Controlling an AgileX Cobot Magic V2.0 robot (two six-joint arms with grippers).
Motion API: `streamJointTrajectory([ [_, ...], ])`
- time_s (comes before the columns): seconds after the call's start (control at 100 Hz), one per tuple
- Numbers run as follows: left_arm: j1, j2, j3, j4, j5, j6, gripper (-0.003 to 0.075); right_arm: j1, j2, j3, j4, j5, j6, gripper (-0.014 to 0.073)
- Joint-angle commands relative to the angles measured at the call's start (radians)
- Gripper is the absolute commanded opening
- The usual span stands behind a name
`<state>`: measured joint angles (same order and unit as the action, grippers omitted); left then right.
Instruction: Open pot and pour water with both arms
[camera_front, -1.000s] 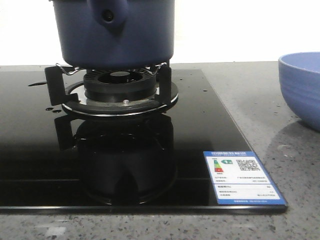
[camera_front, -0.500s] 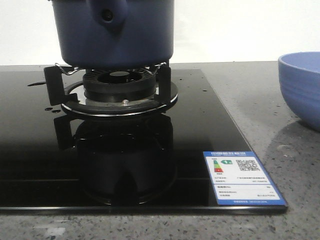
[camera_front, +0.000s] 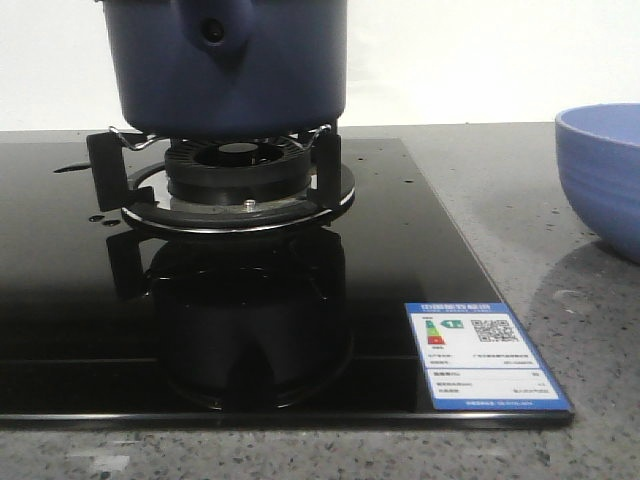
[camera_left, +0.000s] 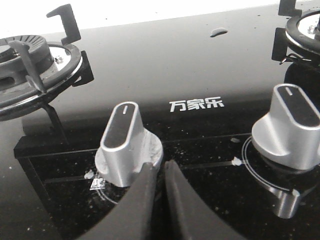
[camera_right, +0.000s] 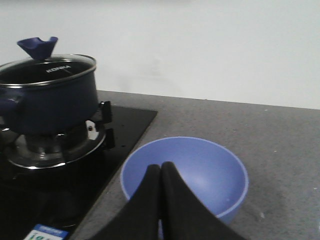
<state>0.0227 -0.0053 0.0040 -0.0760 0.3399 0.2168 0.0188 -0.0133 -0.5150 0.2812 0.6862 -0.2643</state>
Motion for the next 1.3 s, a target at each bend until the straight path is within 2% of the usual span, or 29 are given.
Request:
streamJointTrajectory([
  [0.0, 0.000, -0.026, 0.028, -0.006, -0.033, -0.010, -0.0020, -0.009, 0.013, 0.009, -0.133, -0.144, 0.094, -0.0064],
  [0.05, 0.000, -0.026, 0.028, -0.006, -0.033, -0.010, -0.0020, -0.023, 0.013, 0.044, -0.198, -0.186, 0.195, -0.0064],
  [0.15, 0.000, -0.026, 0.028, -0.006, -0.033, -0.010, -0.0020, -0.056, 0.013, 0.150, -0.424, -0.295, 0.364, -0.0064],
  [0.19, 0.000, -0.026, 0.028, -0.006, -0.033, -0.010, -0.0020, -0.071, 0.013, 0.199, -0.452, -0.323, 0.409, -0.0064],
  [0.31, 0.000, -0.026, 0.028, -0.006, -0.033, -0.010, -0.0020, -0.092, 0.006, 0.335, -0.437, -0.390, 0.417, -0.0064],
  [0.45, 0.000, -0.026, 0.028, -0.006, -0.033, -0.010, -0.0020, -0.092, -0.015, 0.484, -0.427, -0.541, 0.417, -0.0064],
  [0.56, 0.000, -0.026, 0.028, -0.006, -0.033, -0.010, -0.0020, -0.092, -0.015, 0.550, -0.427, -0.617, 0.417, -0.0064],
  [0.73, 0.000, -0.026, 0.028, -0.006, -0.033, -0.010, -0.0020, -0.092, -0.015, 0.548, -0.407, -0.527, 0.417, -0.0064],
  [0.9, 0.000, -0.026, 0.028, -0.006, -0.033, -0.010, -0.0020, -0.092, -0.015, 0.548, -0.388, -0.372, 0.417, -0.0064],
  [1.29, 0.000, -0.026, 0.028, -0.006, -0.033, -0.010, -0.0020, -0.092, -0.015, 0.548, -0.386, -0.373, 0.417, -0.0064],
])
